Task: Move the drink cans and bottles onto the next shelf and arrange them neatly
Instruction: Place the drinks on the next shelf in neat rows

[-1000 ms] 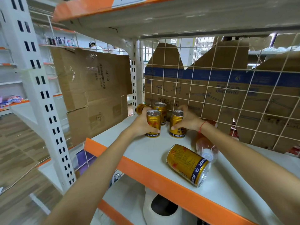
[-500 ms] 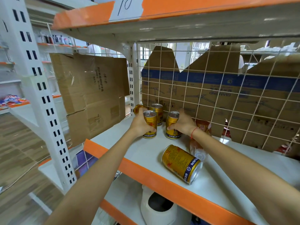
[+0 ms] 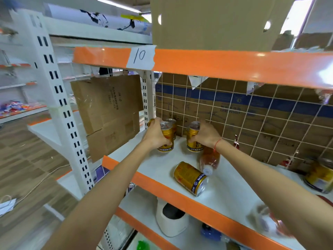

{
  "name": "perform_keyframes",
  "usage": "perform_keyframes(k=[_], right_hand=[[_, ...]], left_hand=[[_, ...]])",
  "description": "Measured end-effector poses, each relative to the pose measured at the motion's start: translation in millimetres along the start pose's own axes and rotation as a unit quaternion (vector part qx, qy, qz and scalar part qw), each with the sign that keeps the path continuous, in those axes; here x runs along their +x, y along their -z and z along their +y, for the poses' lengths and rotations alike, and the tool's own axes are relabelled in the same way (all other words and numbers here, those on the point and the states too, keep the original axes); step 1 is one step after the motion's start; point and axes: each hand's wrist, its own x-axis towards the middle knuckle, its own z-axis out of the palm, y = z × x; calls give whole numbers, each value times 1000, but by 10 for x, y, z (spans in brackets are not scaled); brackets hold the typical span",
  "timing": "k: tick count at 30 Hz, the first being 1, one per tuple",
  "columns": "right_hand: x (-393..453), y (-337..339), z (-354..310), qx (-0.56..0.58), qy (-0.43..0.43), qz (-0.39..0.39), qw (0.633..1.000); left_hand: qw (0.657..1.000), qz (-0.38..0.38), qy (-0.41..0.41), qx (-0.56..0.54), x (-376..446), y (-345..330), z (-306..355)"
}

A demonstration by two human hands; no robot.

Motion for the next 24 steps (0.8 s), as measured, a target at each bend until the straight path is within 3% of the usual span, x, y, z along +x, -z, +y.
perform_keyframes(k=[11,24], right_hand=[[-623,382,25,22,-30,23,999],[-1749,574,-54,-20,-89,98,991]], left_hand=[[997,-4,-23,69,-490,112,437],[992,-57,-107,37,-1182,183,766]])
